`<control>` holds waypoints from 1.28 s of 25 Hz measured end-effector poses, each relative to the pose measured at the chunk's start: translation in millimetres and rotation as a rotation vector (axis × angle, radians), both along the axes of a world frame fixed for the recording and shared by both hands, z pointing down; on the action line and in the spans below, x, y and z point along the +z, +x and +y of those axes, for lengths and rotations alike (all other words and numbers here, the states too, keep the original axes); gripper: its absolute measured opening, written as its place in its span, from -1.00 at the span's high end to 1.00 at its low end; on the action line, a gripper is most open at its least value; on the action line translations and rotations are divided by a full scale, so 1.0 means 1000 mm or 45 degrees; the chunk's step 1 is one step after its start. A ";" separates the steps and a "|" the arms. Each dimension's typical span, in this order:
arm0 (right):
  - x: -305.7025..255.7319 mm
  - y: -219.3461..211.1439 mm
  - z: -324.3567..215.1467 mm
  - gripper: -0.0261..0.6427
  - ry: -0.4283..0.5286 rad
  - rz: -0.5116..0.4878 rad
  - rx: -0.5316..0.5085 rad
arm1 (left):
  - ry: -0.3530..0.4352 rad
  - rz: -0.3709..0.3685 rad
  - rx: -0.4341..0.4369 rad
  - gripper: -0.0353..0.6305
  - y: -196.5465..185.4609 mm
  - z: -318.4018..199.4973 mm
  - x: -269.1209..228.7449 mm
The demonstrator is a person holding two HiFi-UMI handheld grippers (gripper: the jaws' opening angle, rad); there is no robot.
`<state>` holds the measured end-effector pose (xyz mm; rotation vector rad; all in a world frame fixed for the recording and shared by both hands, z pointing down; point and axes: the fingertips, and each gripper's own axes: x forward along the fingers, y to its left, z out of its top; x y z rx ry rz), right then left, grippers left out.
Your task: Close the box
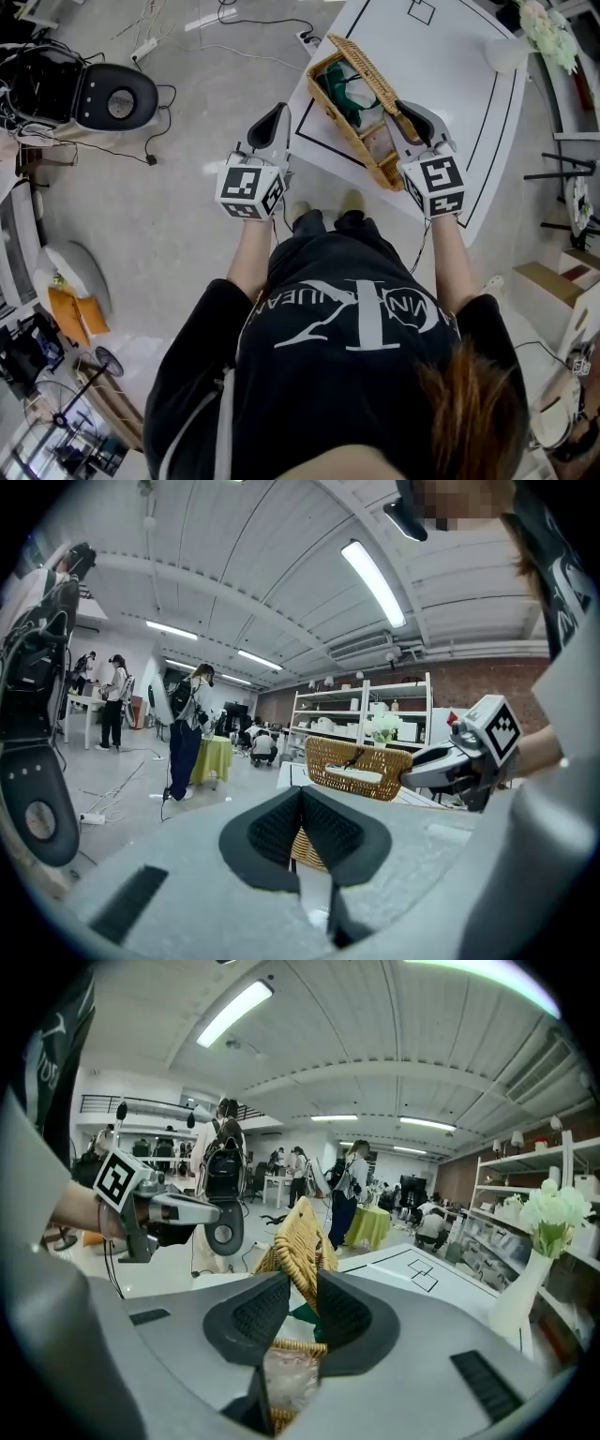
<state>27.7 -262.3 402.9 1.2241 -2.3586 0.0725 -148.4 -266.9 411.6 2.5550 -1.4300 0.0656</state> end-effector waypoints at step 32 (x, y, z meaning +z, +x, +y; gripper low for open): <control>0.044 -0.037 0.027 0.30 -0.071 0.215 -0.203 | -0.024 -0.004 -0.043 0.86 -0.008 0.002 0.005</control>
